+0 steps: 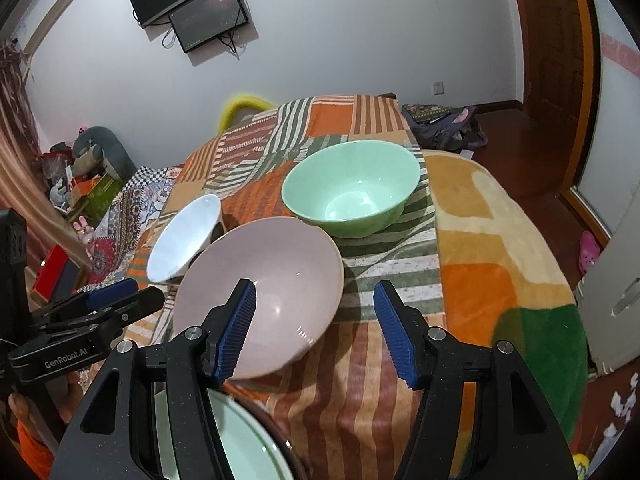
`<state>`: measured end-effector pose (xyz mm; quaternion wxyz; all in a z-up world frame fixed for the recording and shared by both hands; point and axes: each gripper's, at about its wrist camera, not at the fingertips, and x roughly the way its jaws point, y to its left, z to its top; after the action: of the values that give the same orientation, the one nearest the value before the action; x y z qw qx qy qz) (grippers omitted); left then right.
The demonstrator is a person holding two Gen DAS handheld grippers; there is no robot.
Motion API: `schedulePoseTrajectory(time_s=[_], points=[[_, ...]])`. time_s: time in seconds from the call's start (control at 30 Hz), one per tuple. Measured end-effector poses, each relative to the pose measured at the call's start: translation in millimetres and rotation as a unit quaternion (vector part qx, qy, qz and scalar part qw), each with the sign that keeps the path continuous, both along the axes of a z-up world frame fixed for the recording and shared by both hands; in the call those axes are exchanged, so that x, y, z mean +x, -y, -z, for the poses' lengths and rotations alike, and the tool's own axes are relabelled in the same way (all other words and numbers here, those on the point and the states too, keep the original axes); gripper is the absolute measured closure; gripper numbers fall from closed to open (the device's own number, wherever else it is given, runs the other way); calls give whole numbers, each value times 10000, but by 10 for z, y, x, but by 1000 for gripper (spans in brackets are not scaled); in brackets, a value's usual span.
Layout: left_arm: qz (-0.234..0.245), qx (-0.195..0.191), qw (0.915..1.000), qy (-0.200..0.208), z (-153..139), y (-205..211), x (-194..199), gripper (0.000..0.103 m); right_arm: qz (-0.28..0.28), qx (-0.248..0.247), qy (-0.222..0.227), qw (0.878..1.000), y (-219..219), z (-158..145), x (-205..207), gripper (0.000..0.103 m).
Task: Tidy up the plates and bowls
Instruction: 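Move both grippers to the pale pink bowl rim and close on it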
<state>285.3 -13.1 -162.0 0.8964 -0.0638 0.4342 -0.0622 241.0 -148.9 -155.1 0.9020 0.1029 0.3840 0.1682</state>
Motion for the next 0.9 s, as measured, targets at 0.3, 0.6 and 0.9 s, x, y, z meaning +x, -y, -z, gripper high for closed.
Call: schedulePoseTrajectory(time_s=[0.3, 0.6, 0.9], points=[[49, -137, 9998, -154, 219, 6, 255, 40, -1, -8, -244, 9997, -1, 207, 183, 45], [76, -242, 9990, -357, 422, 31, 395, 68, -111, 154, -511, 9985, 48, 328, 278, 67], [37, -284, 9985, -475, 484, 10, 433, 83, -245, 94, -606, 9978, -20, 339, 259, 88]])
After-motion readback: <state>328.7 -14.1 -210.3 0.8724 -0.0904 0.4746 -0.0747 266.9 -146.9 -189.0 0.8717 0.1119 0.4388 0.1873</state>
